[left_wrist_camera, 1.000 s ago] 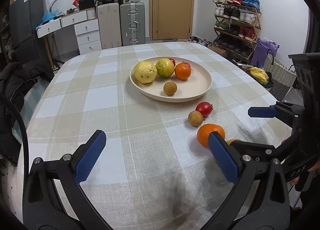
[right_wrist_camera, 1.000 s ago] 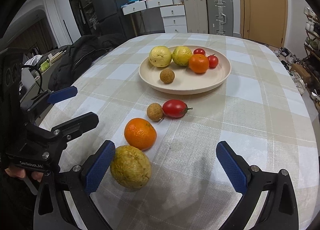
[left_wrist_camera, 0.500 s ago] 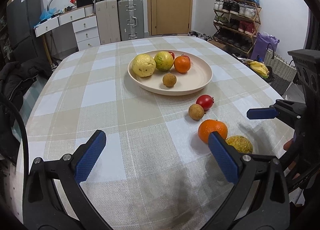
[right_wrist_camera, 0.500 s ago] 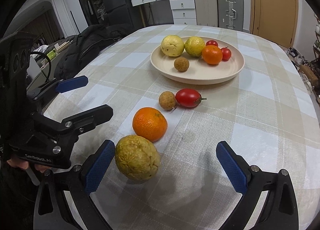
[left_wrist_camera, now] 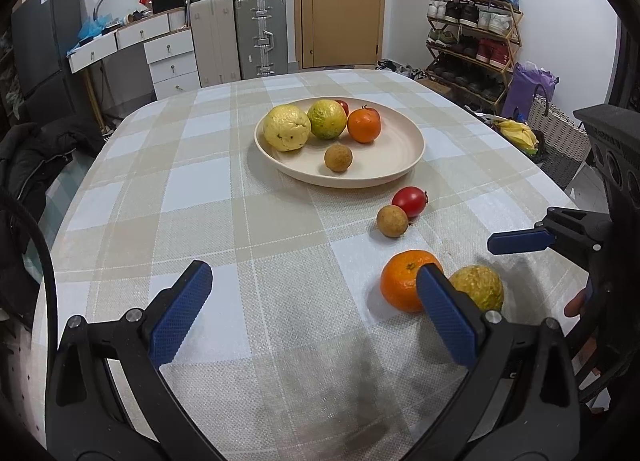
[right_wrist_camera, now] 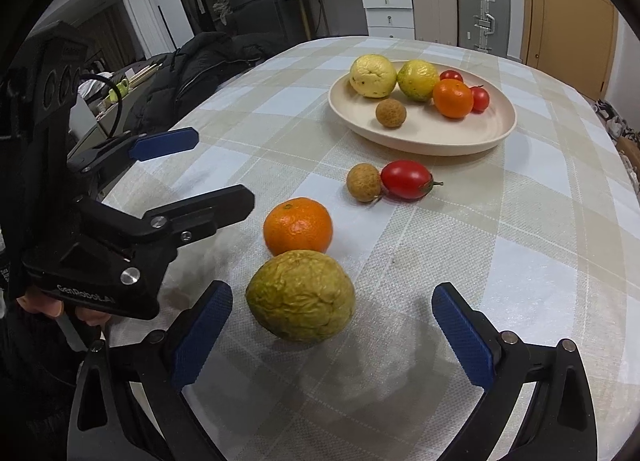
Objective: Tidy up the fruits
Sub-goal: 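Grasp the bumpy green-yellow fruit with the right gripper and lift it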
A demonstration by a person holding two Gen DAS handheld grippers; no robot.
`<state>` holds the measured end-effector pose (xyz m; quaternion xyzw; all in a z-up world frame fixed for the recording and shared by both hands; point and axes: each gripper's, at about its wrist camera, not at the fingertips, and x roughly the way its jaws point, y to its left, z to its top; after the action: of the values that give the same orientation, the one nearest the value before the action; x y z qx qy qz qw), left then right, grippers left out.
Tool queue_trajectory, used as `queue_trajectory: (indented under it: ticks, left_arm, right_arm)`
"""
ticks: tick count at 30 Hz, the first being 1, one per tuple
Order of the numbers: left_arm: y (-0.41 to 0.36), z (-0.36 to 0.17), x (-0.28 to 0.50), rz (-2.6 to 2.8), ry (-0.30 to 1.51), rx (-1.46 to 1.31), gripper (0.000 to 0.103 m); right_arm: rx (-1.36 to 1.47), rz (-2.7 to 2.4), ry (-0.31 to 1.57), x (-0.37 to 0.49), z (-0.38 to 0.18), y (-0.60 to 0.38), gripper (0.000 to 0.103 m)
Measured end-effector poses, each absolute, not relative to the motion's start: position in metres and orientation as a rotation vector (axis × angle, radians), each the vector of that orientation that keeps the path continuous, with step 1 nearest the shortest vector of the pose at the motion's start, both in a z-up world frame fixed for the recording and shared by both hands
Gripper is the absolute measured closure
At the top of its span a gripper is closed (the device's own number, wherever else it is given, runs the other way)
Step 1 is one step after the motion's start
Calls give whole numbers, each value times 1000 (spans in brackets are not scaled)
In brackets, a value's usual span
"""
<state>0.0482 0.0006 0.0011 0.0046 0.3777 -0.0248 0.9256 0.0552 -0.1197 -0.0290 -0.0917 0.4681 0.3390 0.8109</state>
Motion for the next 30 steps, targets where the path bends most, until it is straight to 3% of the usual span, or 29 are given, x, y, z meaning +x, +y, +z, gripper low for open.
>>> queue_trajectory:
  ticks: [7,12,30]
  left_arm:
    - [-1,-1,49,-50,783,18,1]
    - [-2,-2,49,-50,784,19,1]
    - [-13,-10,46,-93,809,33,1]
  right_arm:
    - [-196,765,1008,52,-30,-117,22]
    - [-201,811,1010,49,-31,-115,47]
    - [-113,700,934,65,-8,-161,48]
